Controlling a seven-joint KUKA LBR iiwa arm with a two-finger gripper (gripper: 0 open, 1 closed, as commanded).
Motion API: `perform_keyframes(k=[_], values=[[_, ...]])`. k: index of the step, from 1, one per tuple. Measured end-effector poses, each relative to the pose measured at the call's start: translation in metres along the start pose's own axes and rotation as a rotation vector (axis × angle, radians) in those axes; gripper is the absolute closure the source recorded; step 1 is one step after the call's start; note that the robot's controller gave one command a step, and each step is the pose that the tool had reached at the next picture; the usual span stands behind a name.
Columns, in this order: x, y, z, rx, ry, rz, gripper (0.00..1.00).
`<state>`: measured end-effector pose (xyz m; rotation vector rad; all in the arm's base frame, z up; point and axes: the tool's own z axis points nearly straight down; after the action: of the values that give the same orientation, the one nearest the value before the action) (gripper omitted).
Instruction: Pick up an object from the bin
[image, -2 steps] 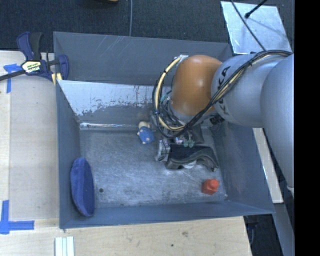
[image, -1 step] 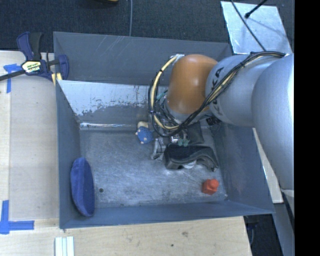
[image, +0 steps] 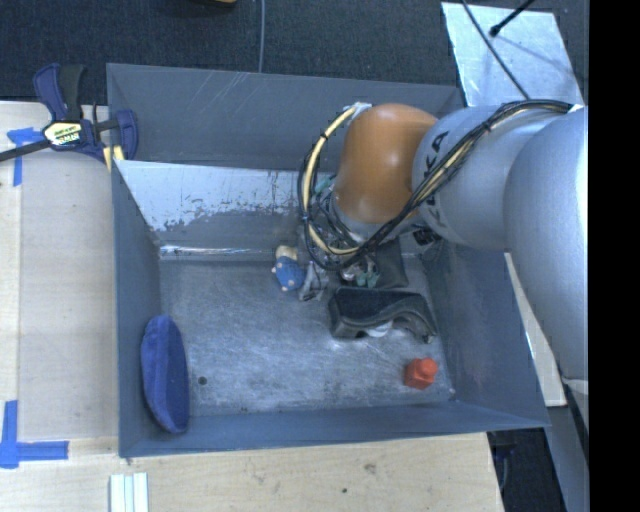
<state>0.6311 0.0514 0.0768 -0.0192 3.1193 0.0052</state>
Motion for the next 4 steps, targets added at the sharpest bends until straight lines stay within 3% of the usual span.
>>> perform_keyframes(k=[1, 2, 3, 4], values=[[0.013, 0.006, -0.137, 0.003, 0.015, -0.031, 1.00], [0.014, 0.006, -0.135, 0.003, 0.019, -0.031, 0.00], [0.013, 0.068, -0.041, -0.001, 0.026, -0.173, 0.00], [0.010, 0.090, 0.000, 0.001, 0.022, -0.157, 0.00]])
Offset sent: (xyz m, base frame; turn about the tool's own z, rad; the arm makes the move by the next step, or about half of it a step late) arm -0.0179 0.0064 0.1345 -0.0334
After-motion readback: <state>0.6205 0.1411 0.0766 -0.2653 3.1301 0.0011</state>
